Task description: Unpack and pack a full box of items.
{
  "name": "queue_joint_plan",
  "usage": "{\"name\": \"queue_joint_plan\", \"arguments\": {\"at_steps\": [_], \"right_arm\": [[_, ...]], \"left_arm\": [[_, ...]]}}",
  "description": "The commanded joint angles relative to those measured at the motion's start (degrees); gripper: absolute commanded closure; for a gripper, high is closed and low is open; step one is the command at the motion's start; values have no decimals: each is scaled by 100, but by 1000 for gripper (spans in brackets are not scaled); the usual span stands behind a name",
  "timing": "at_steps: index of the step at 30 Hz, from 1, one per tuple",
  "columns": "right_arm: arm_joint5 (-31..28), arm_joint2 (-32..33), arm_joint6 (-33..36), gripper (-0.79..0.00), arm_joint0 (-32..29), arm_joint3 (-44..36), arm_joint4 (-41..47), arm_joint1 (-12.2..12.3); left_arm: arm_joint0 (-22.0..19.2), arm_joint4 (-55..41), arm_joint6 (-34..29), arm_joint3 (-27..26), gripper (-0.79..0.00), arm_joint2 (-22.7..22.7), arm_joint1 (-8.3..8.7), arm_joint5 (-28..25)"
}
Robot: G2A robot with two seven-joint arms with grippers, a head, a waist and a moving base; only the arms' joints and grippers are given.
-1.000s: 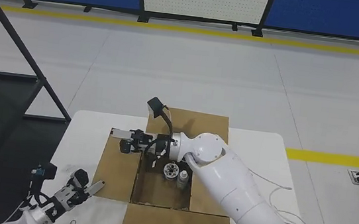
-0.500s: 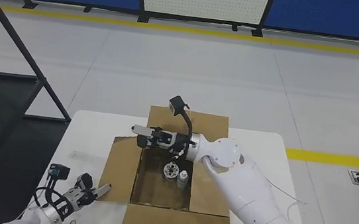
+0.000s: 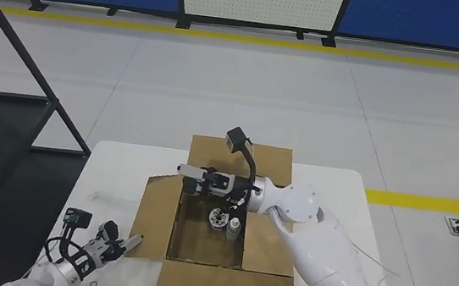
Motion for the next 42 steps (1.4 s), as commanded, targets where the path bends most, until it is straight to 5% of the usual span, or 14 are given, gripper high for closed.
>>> {"name": "queue_joint_plan", "arguments": {"at_steps": [1, 30, 37, 42], "right_arm": [[18, 35, 13, -785, -30, -39, -24, 12], [-76, 721, 626, -785, -528, -401, -186, 282], [-510, 1489, 1037, -785, -1105, -1035, -164, 546], [-544, 2195, 1047, -785, -1827, -1801, -249, 758]], "left_arm": [[65, -40, 49, -135, -785, -82, 7, -33], [996, -1082, 63, -2249, -785, -1582, 94, -480], [560, -2601, -1057, -2557, -785, -1425, 185, -853], [-155, -3886, -1973, -2597, -785, -891, 249, -418]]}}
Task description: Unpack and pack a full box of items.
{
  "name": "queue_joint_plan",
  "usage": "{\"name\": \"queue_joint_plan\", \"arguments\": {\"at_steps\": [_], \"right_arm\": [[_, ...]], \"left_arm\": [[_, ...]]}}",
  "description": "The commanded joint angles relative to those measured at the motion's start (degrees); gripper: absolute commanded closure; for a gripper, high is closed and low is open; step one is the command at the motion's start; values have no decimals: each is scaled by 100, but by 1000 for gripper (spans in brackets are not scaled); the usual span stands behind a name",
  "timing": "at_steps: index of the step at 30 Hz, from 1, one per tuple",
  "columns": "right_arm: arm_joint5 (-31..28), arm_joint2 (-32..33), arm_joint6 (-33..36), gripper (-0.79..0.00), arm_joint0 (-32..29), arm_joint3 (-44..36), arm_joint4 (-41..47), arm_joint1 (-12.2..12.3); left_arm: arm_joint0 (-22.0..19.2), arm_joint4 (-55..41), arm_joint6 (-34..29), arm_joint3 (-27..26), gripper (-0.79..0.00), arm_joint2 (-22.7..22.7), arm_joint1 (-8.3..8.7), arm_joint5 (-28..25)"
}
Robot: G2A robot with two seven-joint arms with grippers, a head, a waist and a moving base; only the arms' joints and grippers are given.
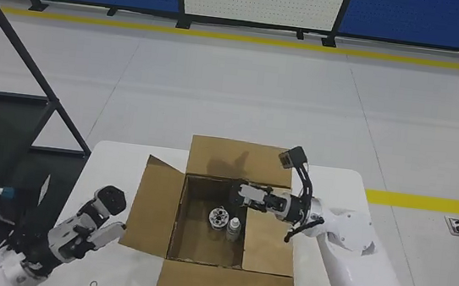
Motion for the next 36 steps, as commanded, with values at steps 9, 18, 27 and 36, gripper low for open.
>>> {"name": "queue_joint_plan", "arguments": {"at_steps": [9, 18, 27, 36], "right_arm": [[410, 1232, -549, -785, -1715, -1702, -358, 308], [457, 1261, -602, -785, -1755, -1739, -394, 315], [277, 1517, -877, -785, -2063, -1899, 58, 359], [-264, 2402, -1096, -785, -3172, -2469, 580, 478]], "left_arm": [[-1491, -4, -1256, 190, -785, 1793, 1, 1304], [-1491, -4, -1256, 190, -785, 1793, 1, 1304], [-1801, -147, -857, 707, -785, 2314, -78, 1855], [-3150, 64, -1097, 1892, -785, 4030, -374, 2754]]}}
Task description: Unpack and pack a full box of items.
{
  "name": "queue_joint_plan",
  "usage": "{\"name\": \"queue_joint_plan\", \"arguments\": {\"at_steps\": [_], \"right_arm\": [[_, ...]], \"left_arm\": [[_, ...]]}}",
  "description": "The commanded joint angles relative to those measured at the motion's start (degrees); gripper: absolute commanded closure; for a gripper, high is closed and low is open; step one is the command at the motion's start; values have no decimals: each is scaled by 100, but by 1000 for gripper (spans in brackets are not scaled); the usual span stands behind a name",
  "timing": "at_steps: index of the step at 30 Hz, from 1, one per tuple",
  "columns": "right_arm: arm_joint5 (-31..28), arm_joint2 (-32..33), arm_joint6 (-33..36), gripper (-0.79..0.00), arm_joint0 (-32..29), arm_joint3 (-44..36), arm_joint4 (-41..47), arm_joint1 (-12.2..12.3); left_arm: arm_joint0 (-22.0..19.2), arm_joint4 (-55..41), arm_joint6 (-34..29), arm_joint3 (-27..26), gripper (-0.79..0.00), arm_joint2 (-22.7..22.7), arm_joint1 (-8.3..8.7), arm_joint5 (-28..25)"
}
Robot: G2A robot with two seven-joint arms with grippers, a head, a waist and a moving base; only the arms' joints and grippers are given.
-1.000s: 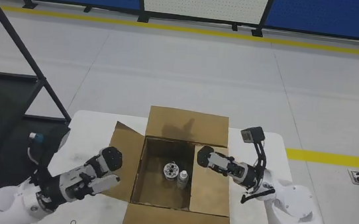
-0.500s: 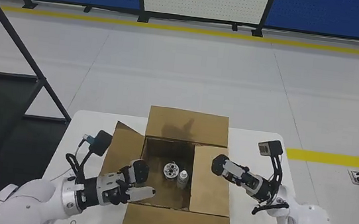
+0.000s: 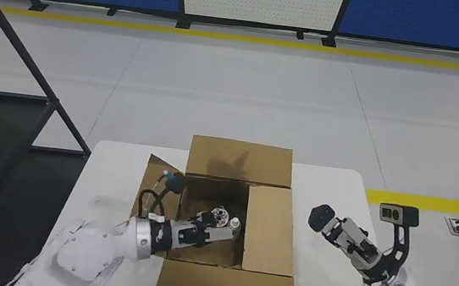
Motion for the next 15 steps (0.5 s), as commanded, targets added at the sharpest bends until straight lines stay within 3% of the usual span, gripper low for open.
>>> {"name": "queue_joint_plan", "arguments": {"at_steps": [1, 8, 15], "right_arm": [[-49, 133, -43, -785, -244, -122, 46, 19], [-118, 369, -86, -785, -668, -335, 173, 75], [-173, 419, -96, -785, -861, -449, 196, 120]], "left_arm": [[-320, -17, 3, 345, -785, 408, -92, 138], [-1055, -192, 34, 1281, -785, 1349, -412, 184], [-1442, -288, 89, 1818, -785, 1931, -681, 91]]}}
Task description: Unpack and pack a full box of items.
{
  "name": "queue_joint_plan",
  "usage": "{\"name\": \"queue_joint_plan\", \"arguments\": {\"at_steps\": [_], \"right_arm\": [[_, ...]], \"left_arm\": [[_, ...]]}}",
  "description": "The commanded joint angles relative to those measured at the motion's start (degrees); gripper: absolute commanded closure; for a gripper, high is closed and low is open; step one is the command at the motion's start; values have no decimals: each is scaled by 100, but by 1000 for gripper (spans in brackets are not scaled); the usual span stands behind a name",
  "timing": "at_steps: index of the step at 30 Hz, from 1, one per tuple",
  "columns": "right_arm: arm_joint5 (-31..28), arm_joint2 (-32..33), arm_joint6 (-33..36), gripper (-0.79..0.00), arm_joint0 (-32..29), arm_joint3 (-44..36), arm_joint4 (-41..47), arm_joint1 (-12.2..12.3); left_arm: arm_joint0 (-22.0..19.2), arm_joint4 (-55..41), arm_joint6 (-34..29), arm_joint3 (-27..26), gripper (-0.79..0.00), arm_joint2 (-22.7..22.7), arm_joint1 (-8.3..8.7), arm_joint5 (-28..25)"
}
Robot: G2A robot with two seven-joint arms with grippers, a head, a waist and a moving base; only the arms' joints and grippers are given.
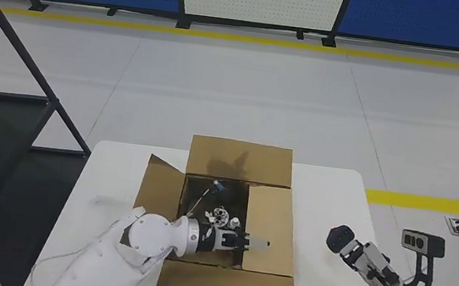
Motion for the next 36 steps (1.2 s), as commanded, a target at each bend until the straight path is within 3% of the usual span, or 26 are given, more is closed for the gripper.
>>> {"name": "queue_joint_plan", "arguments": {"at_steps": [1, 7, 17, 22, 28, 36], "right_arm": [[14, -29, 75, -785, -17, -16, -1, 15], [147, -171, 247, -785, 60, 1, -149, 62], [-14, -287, 1017, -785, 103, -159, 1, 165], [-153, -253, 1406, -785, 101, -180, 277, 221], [-360, -109, 1596, -785, -155, -300, 548, 274], [-701, 60, 1453, -785, -589, -521, 748, 311]], "left_arm": [[-89, -17, 24, 149, -785, 116, -66, -60], [-277, -41, 172, 389, -785, 221, -200, -247], [-158, -111, 441, -165, -785, -159, -197, -425], [-253, -154, 849, -338, -785, -138, -293, -389], [-638, -344, 1253, -160, -785, 238, -560, -382], [-1320, -563, 1468, 610, -785, 1032, -1092, -405]]}}
